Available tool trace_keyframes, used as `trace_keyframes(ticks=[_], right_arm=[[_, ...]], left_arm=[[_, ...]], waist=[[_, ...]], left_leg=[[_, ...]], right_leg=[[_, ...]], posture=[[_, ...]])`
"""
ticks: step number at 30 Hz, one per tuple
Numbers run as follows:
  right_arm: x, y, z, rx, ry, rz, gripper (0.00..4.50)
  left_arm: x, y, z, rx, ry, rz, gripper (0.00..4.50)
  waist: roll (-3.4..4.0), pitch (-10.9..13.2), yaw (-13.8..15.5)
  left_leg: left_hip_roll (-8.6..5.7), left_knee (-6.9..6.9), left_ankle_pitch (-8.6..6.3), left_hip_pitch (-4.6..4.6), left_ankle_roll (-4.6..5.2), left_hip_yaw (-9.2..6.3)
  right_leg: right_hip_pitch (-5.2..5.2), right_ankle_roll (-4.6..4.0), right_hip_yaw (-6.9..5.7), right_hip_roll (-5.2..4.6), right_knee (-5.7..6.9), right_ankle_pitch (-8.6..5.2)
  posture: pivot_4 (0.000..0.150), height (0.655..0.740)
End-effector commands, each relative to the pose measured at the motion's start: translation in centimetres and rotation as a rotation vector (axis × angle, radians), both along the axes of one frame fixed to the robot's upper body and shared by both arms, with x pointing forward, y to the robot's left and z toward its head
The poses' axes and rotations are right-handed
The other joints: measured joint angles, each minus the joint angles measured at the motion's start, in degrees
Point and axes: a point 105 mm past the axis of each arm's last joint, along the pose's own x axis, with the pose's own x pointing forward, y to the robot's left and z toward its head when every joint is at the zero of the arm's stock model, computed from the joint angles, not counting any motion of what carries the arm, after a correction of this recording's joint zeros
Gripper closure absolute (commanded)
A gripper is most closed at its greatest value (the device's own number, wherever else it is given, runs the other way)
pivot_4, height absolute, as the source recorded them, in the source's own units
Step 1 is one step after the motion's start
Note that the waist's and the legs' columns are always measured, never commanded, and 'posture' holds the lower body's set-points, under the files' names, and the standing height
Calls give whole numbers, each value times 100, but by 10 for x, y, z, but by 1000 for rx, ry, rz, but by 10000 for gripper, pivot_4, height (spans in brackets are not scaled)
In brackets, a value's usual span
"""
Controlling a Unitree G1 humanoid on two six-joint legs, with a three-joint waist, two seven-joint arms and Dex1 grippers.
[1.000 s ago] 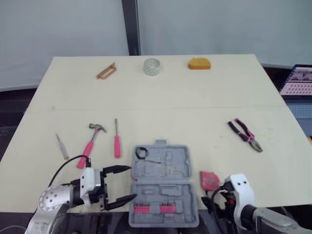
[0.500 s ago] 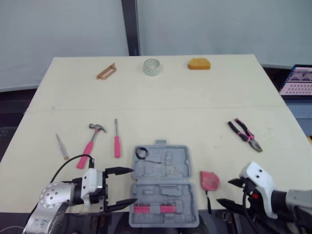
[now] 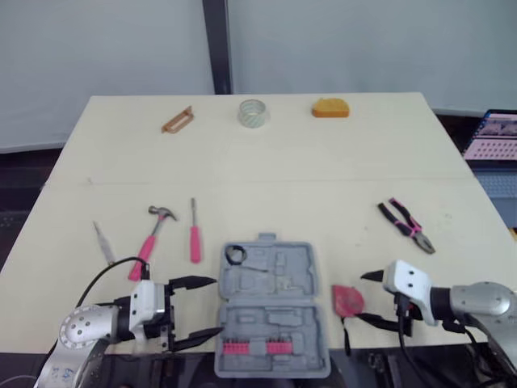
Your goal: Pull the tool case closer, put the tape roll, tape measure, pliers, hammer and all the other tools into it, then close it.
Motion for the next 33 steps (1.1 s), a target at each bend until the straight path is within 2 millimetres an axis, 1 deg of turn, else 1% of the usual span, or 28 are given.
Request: trace_keyframes(ticks=[1, 6, 11, 20, 26, 33], right_arm=[[-3, 9, -3, 12, -7, 70, 223], [-4, 14, -11, 18, 12, 99, 223], [0, 17, -19, 15, 5, 98, 223], [7, 10, -31, 2, 11, 62, 223], [13, 7, -30, 2, -8, 41, 223], [13, 3, -30, 2, -7, 34, 223]], left_arm=[[0, 2, 6, -2, -34, 14, 0], [1, 5, 8, 6, -35, 22, 0], [0, 6, 8, 12, -36, 28, 0], [0, 6, 8, 17, -39, 32, 0], [1, 4, 10, 19, -45, 33, 0], [0, 2, 11, 17, -45, 33, 0]], waist=[[0, 0, 1], [0, 0, 3], [0, 0, 3], [0, 0, 3], [0, 0, -1], [0, 0, 2]], left_leg=[[0, 0, 0, 0, 0, 0], [0, 2, -1, 0, -1, 1], [0, 1, -1, 0, -1, 1], [0, 1, -1, 1, -2, 1], [1, 1, -1, 2, -2, 1], [1, 1, -1, 2, -2, 1]], right_leg=[[0, 0, 0, 0, 0, 0], [2, 0, 0, 0, -1, 0], [2, 0, 0, 0, -3, 0], [2, 0, 0, 0, -3, 0], [3, -1, 0, 0, -3, 0], [4, -1, 0, 1, -3, 0]], posture=[[1500, 7400], [1500, 7400], [1500, 7400], [1500, 7400], [1500, 7400], [1500, 7400]])
